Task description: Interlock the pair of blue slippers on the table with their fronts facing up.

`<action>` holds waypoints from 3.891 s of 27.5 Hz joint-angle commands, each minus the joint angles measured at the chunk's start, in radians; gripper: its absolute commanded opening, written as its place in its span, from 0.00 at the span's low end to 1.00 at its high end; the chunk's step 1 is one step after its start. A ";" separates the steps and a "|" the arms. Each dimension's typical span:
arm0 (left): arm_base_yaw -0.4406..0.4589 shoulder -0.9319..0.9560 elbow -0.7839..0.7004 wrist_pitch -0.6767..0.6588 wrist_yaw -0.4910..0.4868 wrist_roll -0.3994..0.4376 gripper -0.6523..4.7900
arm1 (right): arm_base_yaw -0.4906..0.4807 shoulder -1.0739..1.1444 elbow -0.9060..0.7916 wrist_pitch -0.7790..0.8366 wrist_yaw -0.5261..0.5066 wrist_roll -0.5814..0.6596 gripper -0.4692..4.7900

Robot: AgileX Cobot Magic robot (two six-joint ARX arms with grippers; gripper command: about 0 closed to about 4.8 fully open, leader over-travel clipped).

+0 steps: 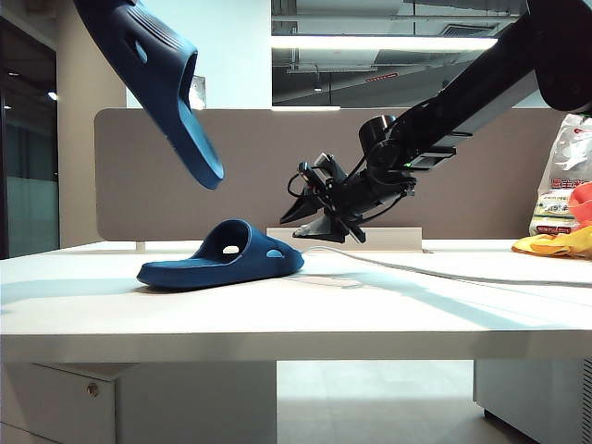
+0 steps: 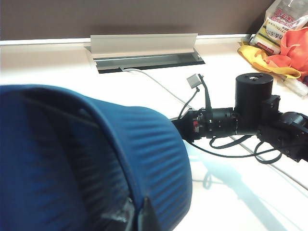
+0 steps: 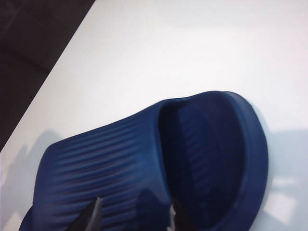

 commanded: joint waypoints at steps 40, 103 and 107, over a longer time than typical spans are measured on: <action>-0.001 -0.008 0.006 -0.009 0.008 0.002 0.11 | 0.015 0.026 0.006 0.052 -0.118 -0.087 0.64; -0.001 -0.008 0.006 -0.003 0.015 0.005 0.11 | 0.064 0.070 0.005 0.117 -0.226 0.176 0.49; -0.001 -0.008 0.006 -0.004 0.015 0.005 0.11 | 0.068 0.087 0.005 0.116 -0.219 0.181 0.49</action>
